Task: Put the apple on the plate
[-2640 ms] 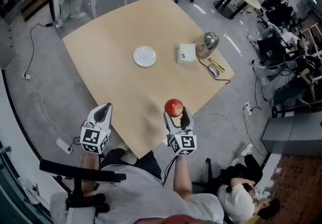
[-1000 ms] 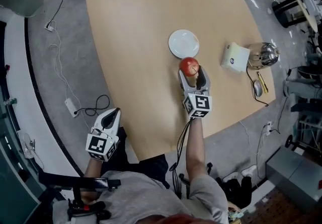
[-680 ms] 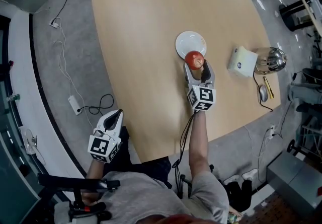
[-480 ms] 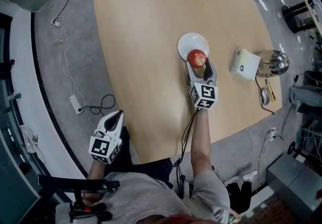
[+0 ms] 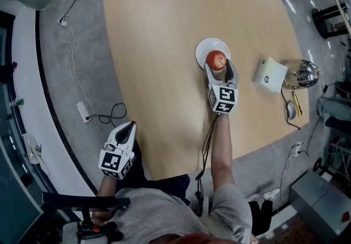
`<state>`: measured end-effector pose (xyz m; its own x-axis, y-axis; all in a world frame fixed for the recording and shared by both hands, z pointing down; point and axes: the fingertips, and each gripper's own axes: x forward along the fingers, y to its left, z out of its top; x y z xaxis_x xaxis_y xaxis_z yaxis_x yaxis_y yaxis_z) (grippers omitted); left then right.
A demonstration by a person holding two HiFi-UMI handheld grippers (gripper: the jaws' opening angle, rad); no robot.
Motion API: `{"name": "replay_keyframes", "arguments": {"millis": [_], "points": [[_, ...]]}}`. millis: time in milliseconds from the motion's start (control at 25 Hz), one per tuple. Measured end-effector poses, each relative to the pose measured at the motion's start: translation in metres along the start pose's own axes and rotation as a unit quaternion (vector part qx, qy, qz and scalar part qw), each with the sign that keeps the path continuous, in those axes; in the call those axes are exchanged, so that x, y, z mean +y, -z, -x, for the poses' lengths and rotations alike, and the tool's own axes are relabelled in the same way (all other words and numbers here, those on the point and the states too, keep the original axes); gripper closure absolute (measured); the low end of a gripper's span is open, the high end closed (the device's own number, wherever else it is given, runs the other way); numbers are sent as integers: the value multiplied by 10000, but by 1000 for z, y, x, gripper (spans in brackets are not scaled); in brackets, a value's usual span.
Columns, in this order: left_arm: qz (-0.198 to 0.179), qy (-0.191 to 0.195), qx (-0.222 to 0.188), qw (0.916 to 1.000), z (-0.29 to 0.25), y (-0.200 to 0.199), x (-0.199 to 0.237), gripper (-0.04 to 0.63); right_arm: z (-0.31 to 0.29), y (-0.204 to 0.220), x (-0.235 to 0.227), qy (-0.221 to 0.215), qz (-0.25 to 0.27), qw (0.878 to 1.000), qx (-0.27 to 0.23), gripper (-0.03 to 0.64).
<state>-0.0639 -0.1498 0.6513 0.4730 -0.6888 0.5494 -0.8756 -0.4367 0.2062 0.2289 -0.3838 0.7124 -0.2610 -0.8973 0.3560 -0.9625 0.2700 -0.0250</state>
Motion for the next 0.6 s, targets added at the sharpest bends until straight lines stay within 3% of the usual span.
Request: {"name": "replay_keyframes", "arguments": {"millis": [600], "points": [[84,-68,48,9999,-4,6,6,575,-12,0,-6,243,67,9997,23,258]]}}
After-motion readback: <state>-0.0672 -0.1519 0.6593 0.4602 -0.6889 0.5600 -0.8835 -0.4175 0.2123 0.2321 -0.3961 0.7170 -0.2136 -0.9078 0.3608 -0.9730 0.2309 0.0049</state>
